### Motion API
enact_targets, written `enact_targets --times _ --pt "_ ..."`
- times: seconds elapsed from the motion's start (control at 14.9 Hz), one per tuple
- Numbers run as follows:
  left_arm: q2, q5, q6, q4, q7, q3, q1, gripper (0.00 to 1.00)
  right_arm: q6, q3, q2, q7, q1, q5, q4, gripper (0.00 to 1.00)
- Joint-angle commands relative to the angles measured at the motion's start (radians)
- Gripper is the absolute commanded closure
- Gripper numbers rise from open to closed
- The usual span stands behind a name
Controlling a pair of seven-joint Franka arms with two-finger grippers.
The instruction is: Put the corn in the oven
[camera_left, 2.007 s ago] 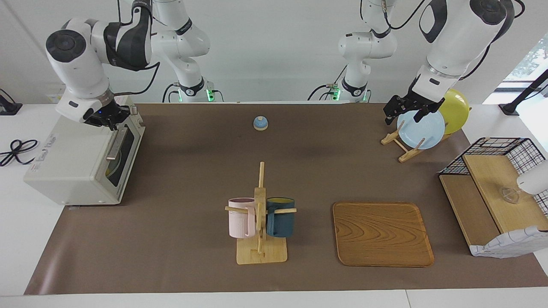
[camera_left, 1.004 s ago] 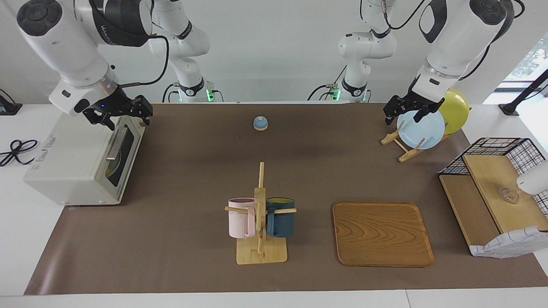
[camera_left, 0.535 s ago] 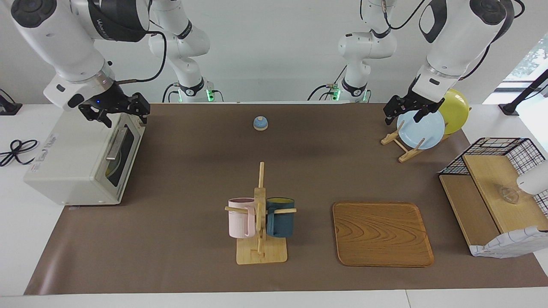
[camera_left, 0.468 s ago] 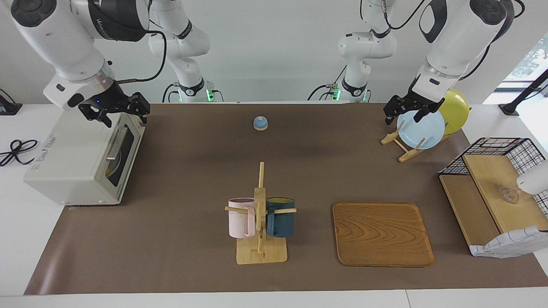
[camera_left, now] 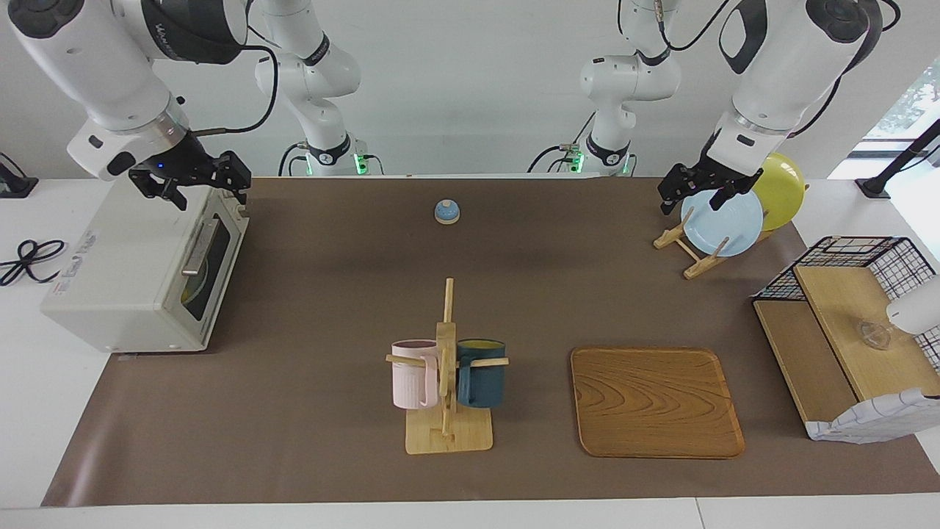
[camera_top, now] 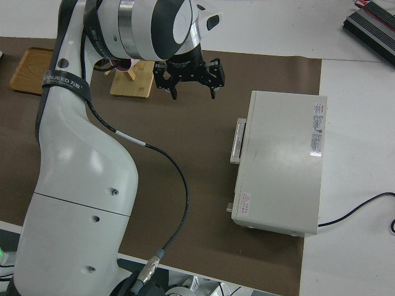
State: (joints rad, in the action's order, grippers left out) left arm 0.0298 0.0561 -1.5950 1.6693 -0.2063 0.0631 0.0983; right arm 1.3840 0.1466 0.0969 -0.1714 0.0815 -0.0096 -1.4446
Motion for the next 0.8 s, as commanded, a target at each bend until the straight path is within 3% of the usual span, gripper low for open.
enact_targets --times 0.0,0.4,0.6,0.74 --pt "0.016 -0.009 -0.005 0.017 0.002 0.004 -0.009 0.00 0.007 -0.010 -0.031 0.003 -0.014 0.017 -0.033 0.00" --pt "0.016 -0.009 -0.006 0.017 0.002 0.004 -0.009 0.00 0.004 -0.012 -0.034 0.003 -0.023 0.014 -0.036 0.00" --pt "0.016 -0.009 -0.006 0.017 0.002 0.004 -0.009 0.00 0.088 -0.005 -0.146 0.001 -0.014 0.001 -0.175 0.00" --pt "0.016 -0.009 -0.006 0.017 0.002 0.004 -0.009 0.00 0.105 -0.005 -0.155 0.004 -0.012 -0.021 -0.186 0.00"
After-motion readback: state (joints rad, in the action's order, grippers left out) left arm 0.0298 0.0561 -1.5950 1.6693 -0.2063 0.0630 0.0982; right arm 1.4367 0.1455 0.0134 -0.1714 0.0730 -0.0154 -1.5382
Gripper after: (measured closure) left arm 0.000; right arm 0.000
